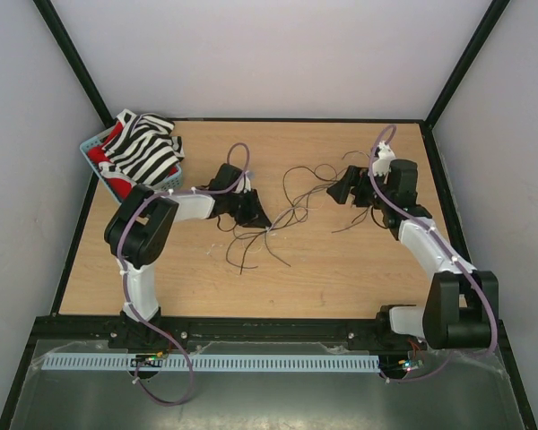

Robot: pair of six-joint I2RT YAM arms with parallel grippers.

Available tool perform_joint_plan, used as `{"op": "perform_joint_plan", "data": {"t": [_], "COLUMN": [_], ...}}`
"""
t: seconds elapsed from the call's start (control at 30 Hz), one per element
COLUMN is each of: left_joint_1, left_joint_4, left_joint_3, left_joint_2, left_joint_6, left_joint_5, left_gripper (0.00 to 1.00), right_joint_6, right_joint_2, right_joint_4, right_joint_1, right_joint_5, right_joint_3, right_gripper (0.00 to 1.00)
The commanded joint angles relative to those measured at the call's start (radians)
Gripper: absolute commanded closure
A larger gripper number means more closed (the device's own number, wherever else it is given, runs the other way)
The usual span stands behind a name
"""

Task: Zip-tie the wires
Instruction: Place the cable at the center of the board.

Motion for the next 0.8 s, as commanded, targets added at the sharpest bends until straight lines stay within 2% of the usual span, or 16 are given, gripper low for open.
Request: {"op": "perform_joint_plan", "data": {"t": [0.0, 0.17, 0.37, 0.6, 0.77], "left_joint_1": [0.004, 0.034, 0.061, 0.091, 0.167], "left_joint_4": [0.024, 0.024, 0.024, 0.03, 0.048], "left_joint_3": [0.007, -0.038, -0.082, -0.136, -0.196], "left_joint_2": [-0.005, -0.05, -0.119, -0.231, -0.407], "left_joint_6": [0.01, 0.034, 0.107, 0.132, 0.18], "left_joint_5": [-0.025, -0.048, -0.014, 0.032, 0.056], "left_gripper": [0.74, 0.54, 0.04, 0.01, 0.01], "right_joint_6": [-0.03, -0.041, -0.055, -0.061, -0.048], "right_joint_2": [-0.06, -0.113, -0.17, -0.178, -0.186], "right_joint_4": [-0.061, -0.088, -0.071, -0.065, -0.015], "right_joint_1": [-0.003, -0.005, -0.005, -0.006, -0.014], "right_joint_5": [0.034, 0.12, 0.193, 0.186, 0.23], "right_joint_3": [-0.004, 0.003, -0.016, -0.022, -0.075], "right_gripper": [0.01, 0.01, 0.01, 0.01, 0.01]}}
